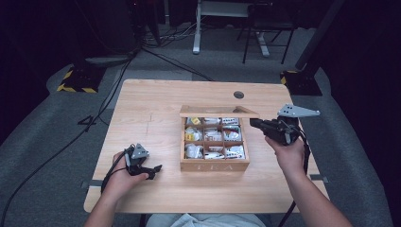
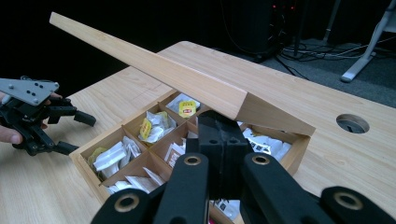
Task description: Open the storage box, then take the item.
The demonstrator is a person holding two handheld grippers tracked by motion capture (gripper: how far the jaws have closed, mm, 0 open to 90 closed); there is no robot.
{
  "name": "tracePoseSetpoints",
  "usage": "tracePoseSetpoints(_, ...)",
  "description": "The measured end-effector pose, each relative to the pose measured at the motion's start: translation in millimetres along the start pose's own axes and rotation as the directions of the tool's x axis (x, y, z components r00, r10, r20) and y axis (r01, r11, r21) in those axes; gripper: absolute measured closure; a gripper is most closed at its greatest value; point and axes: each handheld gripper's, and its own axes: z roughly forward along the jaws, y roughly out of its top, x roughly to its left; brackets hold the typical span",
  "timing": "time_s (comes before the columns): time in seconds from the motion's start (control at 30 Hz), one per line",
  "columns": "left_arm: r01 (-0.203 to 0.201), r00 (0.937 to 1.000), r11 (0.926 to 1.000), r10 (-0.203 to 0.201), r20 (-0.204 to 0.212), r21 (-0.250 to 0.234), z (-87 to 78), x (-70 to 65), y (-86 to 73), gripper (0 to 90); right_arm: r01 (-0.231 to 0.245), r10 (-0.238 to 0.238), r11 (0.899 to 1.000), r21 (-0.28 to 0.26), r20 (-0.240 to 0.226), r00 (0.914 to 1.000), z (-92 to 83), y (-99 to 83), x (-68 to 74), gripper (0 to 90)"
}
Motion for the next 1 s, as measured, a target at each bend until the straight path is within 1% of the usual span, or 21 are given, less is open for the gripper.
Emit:
tracePoseSetpoints(0.03, -0.003, 0.9999, 1.0, 0.003, 0.01, 0.0, 0.6, 0.6, 0.4, 18.4, 0.0, 0.0, 1.0, 0.0, 0.0, 1.0, 0.0, 0.0, 0.0, 90.0)
tracePoseSetpoints(0.07, 0.002, 0.9999, 1.0, -0.002, 0.013, -0.003, 1.2, 0.5, 0.4, 18.1, 0.0, 0.0, 1.0, 0.003, 0.0, 1.0, 0.3, 0.5, -0.3, 90.0)
tracePoseSetpoints(0.13, -0.004, 0.9998, 1.0, 0.004, 0.018, -0.001, 1.1, 1.4, 0.6, 18.1, 0.006, -0.006, 1.0, 0.006, -0.004, 1.0, 0.7, 0.8, -1.0, 90.0)
tracePoseSetpoints(0.27, -0.003, 0.9999, 1.0, 0.003, 0.014, -0.001, 1.4, 2.6, 1.5, 19.2, 0.004, -0.004, 1.0, 0.012, -0.004, 1.0, 1.2, 2.0, -1.5, 90.0)
tracePoseSetpoints(0.37, 0.019, 0.9997, 0.9998, -0.019, 0.016, 0.01, -0.2, 4.0, 3.9, 22.3, 0.006, -0.006, 1.0, 0.016, -0.007, 1.0, 1.2, 3.0, -2.1, 90.0)
tracePoseSetpoints(0.4, 0.019, 0.9997, 0.9998, -0.019, 0.016, 0.01, -0.2, 4.0, 3.9, 23.4, 0.006, -0.006, 1.0, 0.016, -0.007, 1.0, 1.2, 3.0, -2.1, 90.0)
tracePoseSetpoints(0.43, 0.015, 0.9995, 0.9997, -0.015, 0.026, 0.018, -1.1, 4.7, 5.1, 23.9, 0.004, -0.004, 1.0, 0.018, -0.01, 0.9999, 1.3, 3.7, -2.7, 90.0)
tracePoseSetpoints(0.47, 0.01, 0.9991, 0.9999, -0.01, 0.041, 0.011, -2.7, 4.6, 7.7, 24.5, 0.004, -0.003, 1.0, 0.02, -0.01, 0.9999, 1.2, 4.2, -3.1, 90.0)
tracePoseSetpoints(0.5, 0.01, 0.9991, 0.9999, -0.01, 0.041, 0.011, -2.7, 4.6, 7.7, 25.4, 0.004, -0.003, 1.0, 0.02, -0.01, 0.9999, 1.2, 4.2, -3.1, 90.0)
tracePoseSetpoints(0.63, 0.0, 0.9976, 0.9996, 0.002, 0.069, -0.028, -10.6, 1.4, 18.3, 27.0, -0.001, 0.001, 1.0, 0.021, -0.013, 0.9999, 1.5, 6.2, -4.1, 90.0)
tracePoseSetpoints(0.67, 0.0, 0.9976, 0.9996, 0.002, 0.069, -0.028, -10.6, 1.4, 18.3, 27.2, -0.001, 0.001, 1.0, 0.021, -0.013, 0.9999, 1.5, 6.2, -4.1, 90.0)
tracePoseSetpoints(0.77, -0.01, 0.9959, 0.9983, 0.015, 0.089, -0.057, -16.1, -1.7, 27.6, 28.0, -0.004, 0.004, 1.0, 0.024, -0.014, 0.9999, 1.5, 6.6, -4.4, 90.0)
tracePoseSetpoints(0.8, -0.023, 0.9926, 0.9966, 0.032, 0.117, -0.08, -18.6, -3.3, 32.7, 28.0, -0.005, 0.005, 1.0, 0.024, -0.015, 0.9999, 1.5, 6.6, -4.5, 90.0)
tracePoseSetpoints(0.87, -0.028, 0.9871, 0.9947, 0.043, 0.154, -0.099, -21.2, -5.4, 37.6, 28.3, -0.007, 0.008, 1.0, 0.024, -0.017, 0.9998, 1.6, 6.6, -4.6, 90.0)
tracePoseSetpoints(0.97, -0.052, 0.9838, 0.9915, 0.071, 0.164, -0.12, -26.1, -9.9, 46.4, 28.9, -0.007, 0.008, 1.0, 0.024, -0.02, 0.9998, 1.5, 6.7, -4.8, 90.0)
tracePoseSetpoints(1.0, -0.052, 0.9838, 0.9915, 0.071, 0.164, -0.12, -26.1, -9.9, 46.4, 29.0, -0.007, 0.007, 1.0, 0.025, -0.02, 0.9998, 1.6, 6.8, -4.9, 90.0)
